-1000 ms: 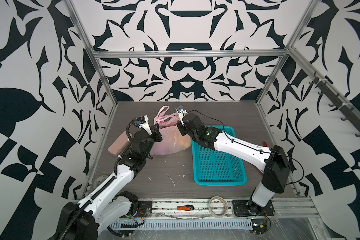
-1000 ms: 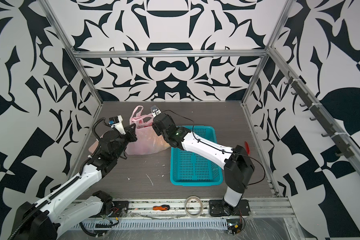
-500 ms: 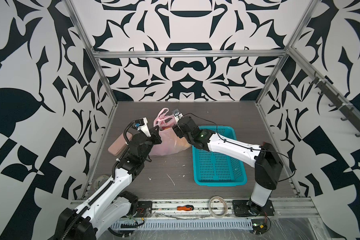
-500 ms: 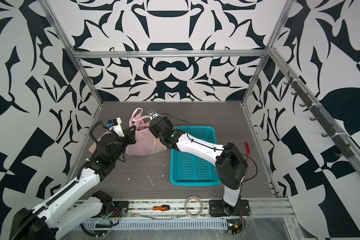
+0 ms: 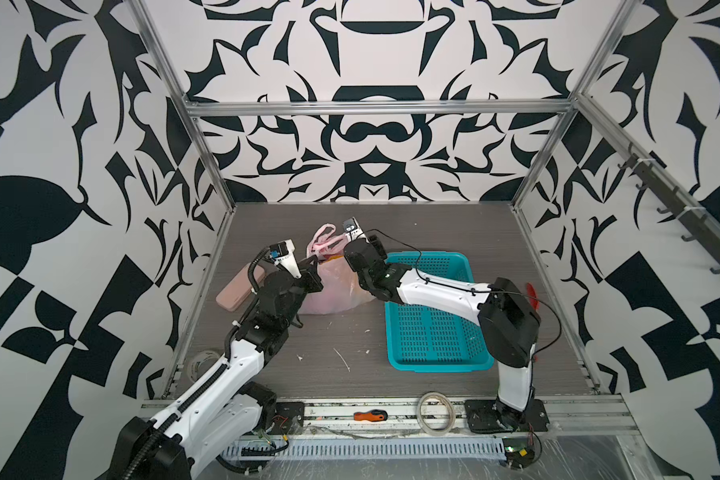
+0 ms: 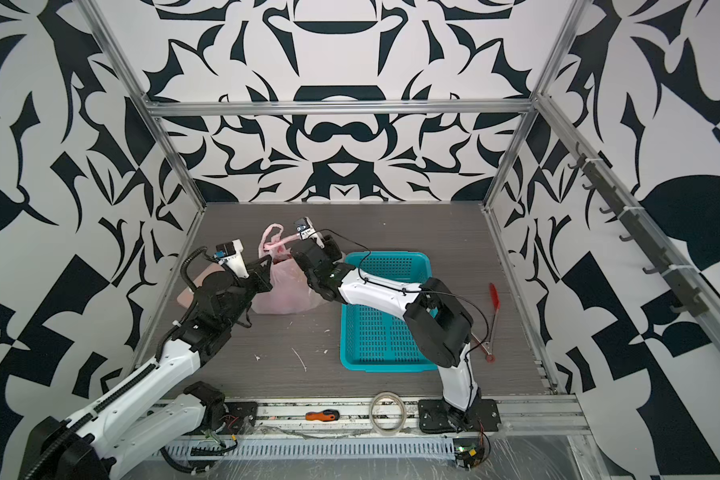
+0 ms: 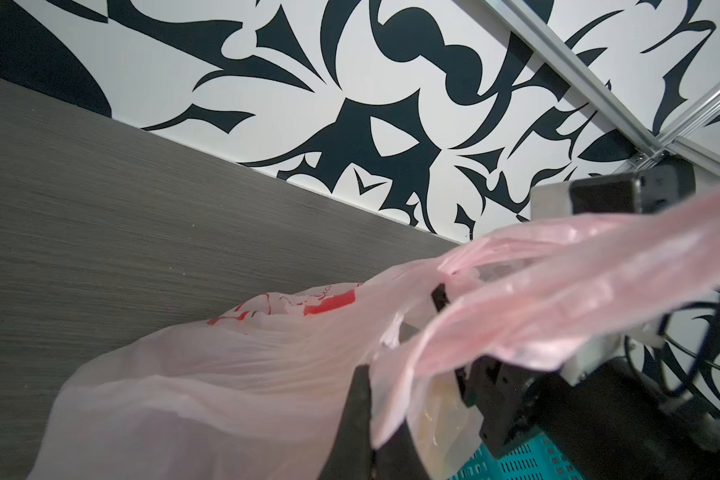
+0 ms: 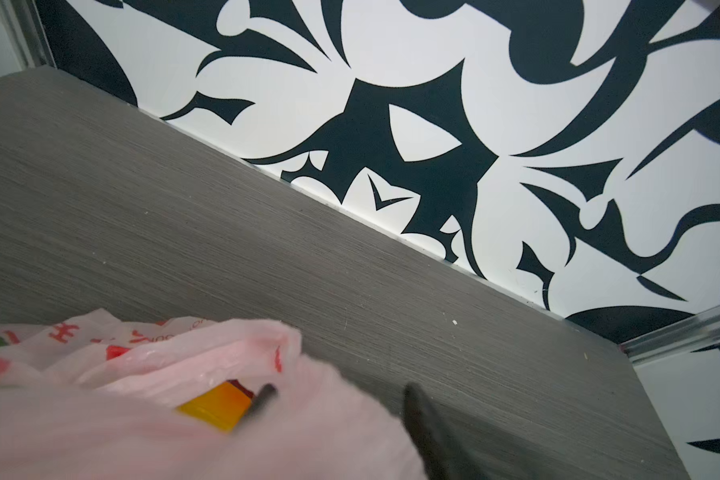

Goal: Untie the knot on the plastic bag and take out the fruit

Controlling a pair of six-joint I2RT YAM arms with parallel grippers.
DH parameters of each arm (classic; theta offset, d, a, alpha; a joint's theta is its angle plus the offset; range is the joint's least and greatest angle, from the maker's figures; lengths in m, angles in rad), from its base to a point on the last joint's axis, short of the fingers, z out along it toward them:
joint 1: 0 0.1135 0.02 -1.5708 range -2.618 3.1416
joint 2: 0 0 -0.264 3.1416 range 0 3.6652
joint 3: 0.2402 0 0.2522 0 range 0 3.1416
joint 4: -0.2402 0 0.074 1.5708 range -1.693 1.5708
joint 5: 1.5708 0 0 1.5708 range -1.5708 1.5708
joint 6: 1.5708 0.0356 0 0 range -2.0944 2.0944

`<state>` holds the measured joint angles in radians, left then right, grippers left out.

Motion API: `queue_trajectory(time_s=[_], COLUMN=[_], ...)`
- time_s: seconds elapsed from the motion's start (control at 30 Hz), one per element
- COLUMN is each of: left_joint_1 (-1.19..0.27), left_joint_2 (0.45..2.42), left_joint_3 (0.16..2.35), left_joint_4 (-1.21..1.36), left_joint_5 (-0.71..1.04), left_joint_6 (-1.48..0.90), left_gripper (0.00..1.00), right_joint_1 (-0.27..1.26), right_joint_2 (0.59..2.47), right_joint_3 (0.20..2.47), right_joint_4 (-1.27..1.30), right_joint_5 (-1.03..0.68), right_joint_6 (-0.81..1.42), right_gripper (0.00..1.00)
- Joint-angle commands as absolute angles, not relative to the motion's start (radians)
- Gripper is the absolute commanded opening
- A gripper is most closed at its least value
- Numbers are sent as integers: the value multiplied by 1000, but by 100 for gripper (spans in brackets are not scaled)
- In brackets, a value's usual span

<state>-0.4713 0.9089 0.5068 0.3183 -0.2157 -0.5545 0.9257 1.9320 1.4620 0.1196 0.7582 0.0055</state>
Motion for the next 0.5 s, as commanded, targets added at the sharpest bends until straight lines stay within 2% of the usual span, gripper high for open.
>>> queue_trajectory(time_s=[0.0,0.1,0.23,0.47], left_joint_1=[-469,-469,-468,-468], left_joint_2=[892,891,891,868], left_joint_3=[480,471,484,500], left_joint_4=[364,368,317,179], left_joint_5=[-254,-264,-258,-238], left_joint_6=[-576,-591,-617,-691], left_gripper=[0,0,0,0], right_joint_1=[933,933,933,933], right_joint_2=[1861,1803,1732,1603], right_joint_3=[1491,1453,1426,1328], right_joint_4=[143,85,-37,-177], right_joint_5=[792,734,636,493], right_joint_6=[36,92,169,289], right_gripper=[33,20,11,7])
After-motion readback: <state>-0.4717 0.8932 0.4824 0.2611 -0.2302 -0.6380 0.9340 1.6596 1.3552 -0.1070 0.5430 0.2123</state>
